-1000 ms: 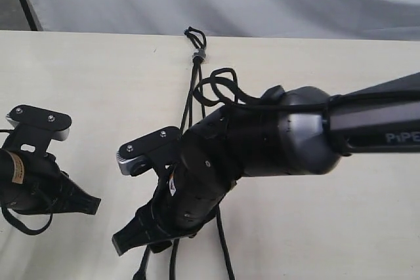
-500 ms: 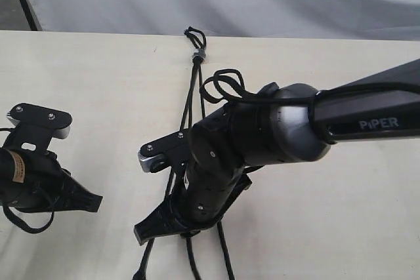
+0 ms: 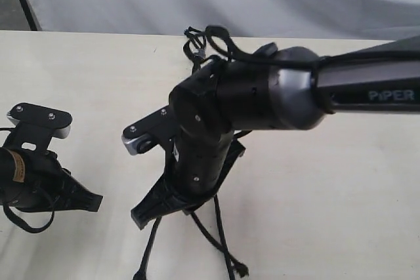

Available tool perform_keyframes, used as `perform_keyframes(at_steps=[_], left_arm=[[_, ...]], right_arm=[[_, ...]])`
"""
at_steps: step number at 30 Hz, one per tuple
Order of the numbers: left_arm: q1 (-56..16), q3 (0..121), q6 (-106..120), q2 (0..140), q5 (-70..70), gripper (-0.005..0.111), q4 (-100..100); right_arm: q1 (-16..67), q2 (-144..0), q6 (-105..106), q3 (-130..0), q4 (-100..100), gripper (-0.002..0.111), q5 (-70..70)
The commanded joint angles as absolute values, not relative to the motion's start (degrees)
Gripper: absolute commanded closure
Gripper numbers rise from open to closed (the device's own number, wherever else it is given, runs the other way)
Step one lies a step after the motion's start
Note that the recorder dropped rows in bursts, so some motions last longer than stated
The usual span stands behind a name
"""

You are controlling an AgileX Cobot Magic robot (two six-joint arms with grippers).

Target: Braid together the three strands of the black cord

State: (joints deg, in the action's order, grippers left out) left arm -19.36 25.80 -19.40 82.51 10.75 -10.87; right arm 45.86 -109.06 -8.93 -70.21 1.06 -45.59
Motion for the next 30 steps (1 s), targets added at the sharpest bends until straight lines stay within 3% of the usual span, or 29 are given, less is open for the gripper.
perform_keyframes(at_steps=[1,17,30], left_arm=[[-19.20,25.72,-19.31,82.61,10.45,0.107,-10.21],[-19.20,25.72,-19.31,82.61,10.45,0.107,-10.21],[-19.20,25.72,-19.31,82.61,10.45,0.107,-10.21]], right_arm=[[42.69,-105.11,-8.73,-71.57,-4.29,0.109,-50.13],[16.92,-104.10,-9.42,-66.36,-8.79,0.109,-49.64],[11.45,-104.16,-9.42,-53.77,-5.85,0.109,-37.60]])
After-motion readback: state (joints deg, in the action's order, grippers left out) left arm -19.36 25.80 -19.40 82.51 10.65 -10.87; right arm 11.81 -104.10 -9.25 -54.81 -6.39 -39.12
